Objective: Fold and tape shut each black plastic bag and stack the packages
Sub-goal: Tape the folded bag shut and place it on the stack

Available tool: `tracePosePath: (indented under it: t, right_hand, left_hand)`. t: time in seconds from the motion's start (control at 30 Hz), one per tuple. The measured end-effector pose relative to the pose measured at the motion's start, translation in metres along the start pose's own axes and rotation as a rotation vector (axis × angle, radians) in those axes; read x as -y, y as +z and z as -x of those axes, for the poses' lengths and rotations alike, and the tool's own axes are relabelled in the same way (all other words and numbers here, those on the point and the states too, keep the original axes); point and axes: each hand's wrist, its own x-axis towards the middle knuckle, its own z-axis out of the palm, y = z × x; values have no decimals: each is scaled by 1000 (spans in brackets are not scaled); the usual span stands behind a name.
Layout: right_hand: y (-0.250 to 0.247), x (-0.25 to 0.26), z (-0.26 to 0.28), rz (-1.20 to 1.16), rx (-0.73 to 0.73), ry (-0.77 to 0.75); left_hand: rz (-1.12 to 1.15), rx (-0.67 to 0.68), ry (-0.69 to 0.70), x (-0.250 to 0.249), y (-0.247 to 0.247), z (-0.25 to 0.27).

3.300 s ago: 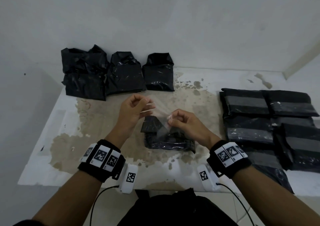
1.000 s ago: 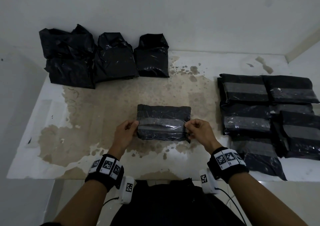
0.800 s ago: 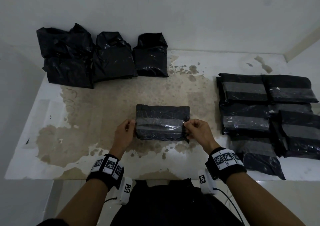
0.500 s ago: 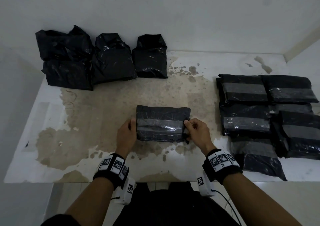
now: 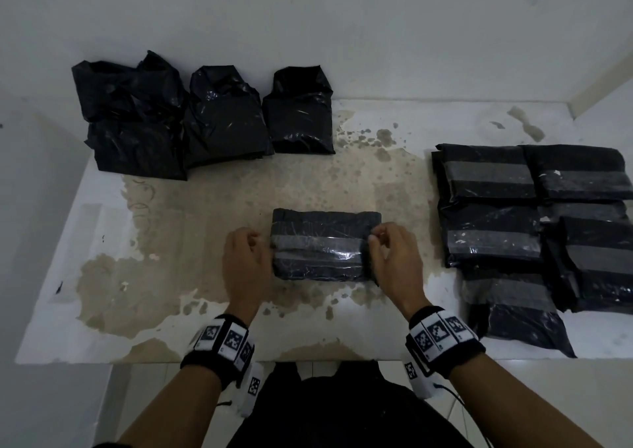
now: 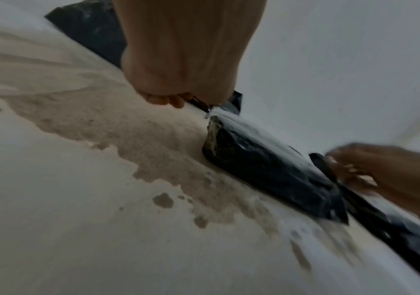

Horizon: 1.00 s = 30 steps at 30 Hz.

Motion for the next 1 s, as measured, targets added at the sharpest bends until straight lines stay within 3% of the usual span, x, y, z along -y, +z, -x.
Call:
tracePosePath:
  t: [0.13,0.2,0.3,0.6,0.77,1.0]
  right_hand:
    - [24,21,15,183,150,-397]
    - [40,21,28,285,287,-517]
    - [53,13,37,454,383,-588]
    - [31,-12,43,571,363,-456]
    - [23,-23,48,385,345,-319]
    - [36,-8,56,76,325,-80]
  left_hand:
    - [-191,296,489,-15,19,20]
    - [-338,405,603,-12,30,28]
    - [-537,427,657,-9,33,32]
    - [-561,418,531,0,29,36]
    - [-489,403,453,-7,29,43]
    - [-184,343,269,-8,38,48]
